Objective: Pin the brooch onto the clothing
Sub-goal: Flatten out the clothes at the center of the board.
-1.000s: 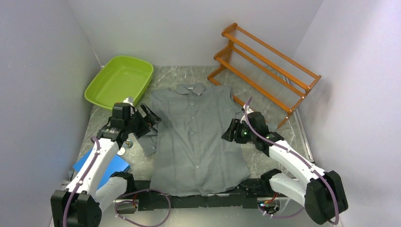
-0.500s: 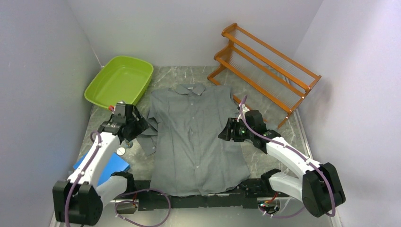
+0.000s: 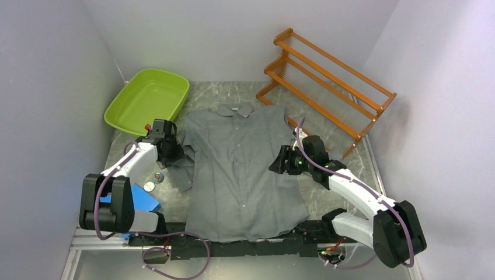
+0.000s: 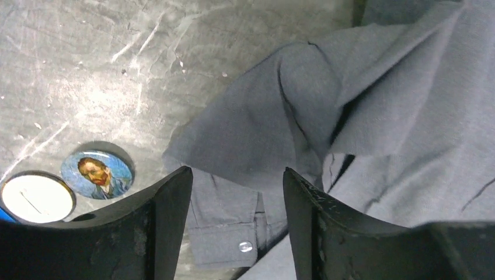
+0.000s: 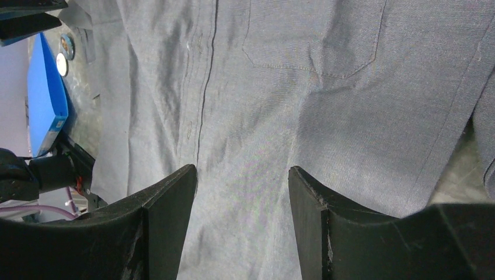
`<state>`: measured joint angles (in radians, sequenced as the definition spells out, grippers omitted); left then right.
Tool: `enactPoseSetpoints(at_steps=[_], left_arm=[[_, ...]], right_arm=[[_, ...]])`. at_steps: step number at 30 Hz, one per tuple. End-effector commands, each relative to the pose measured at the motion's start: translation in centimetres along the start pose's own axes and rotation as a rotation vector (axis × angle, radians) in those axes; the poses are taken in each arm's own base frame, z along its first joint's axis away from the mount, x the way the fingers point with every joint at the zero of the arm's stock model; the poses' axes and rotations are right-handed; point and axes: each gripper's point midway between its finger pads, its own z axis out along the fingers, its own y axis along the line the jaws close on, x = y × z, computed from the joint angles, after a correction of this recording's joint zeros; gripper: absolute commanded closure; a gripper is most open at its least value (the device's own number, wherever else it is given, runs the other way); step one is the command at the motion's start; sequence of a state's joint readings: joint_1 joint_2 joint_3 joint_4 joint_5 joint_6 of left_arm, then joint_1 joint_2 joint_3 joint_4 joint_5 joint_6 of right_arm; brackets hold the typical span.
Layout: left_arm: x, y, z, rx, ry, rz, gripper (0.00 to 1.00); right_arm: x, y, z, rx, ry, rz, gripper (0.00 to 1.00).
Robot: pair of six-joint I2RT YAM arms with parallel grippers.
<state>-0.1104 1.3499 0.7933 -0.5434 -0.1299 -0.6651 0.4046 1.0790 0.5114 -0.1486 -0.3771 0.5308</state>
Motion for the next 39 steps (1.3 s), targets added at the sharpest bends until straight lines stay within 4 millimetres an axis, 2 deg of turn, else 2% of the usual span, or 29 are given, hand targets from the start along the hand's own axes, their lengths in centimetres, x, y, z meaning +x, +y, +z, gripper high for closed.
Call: enactPoseSetpoints(at_steps=[1, 5, 9, 11, 13, 16, 19, 25, 31, 35, 39], left_arm=[[-1.4, -0.7, 1.0, 0.020, -0.036, -0.007, 0.40], [-0.7, -0.1, 2.0, 0.005, -0.029, -0.032, 0.43], [-0.7, 0.5, 2.5, -0.011, -0.032, -0.041, 0.52], [-0.7, 0.8, 2.4, -0.027, -0.029, -0.040, 0.51], [-0.7, 0.8, 2.0, -0.029, -0.023, -0.042, 0.41], [-0.3, 0.8, 1.3, -0.017, -0.017, -0.061, 0.21], [0.2, 1.1, 0.7, -0.007, -0.026, -0.077, 0.18], [0.4, 1.6, 1.7, -0.015, -0.039, -0.082, 0.30], [-0.3, 1.5, 3.1, -0.031, -0.054, -0.085, 0.33], [-1.2, 2.0, 3.2, -0.064, -0.096, -0.109, 0.46], [-2.9, 2.4, 2.2, -0.098, -0.158, -0.099, 0.73]], right_arm=[[-1.4, 0.9, 0.0, -0.033, -0.040, -0.027, 0.37], [-1.5, 0.9, 0.0, -0.035, -0.045, -0.028, 0.37], [-1.2, 0.7, 0.1, -0.033, -0.039, -0.021, 0.37], [-1.1, 0.7, 0.0, -0.032, -0.038, -0.020, 0.37], [-1.1, 0.6, 0.0, -0.028, -0.040, -0.023, 0.37], [-1.2, 0.6, 0.0, -0.027, -0.044, -0.024, 0.37], [-1.2, 0.7, 0.1, -0.035, -0.040, -0.022, 0.37], [-1.0, 0.8, 0.1, -0.042, -0.034, -0.020, 0.37], [-1.2, 0.9, -0.1, -0.040, -0.046, -0.021, 0.37], [-0.9, 0.7, -0.1, -0.038, -0.039, -0.027, 0.36], [-0.9, 0.5, -0.4, -0.023, -0.047, -0.031, 0.36]])
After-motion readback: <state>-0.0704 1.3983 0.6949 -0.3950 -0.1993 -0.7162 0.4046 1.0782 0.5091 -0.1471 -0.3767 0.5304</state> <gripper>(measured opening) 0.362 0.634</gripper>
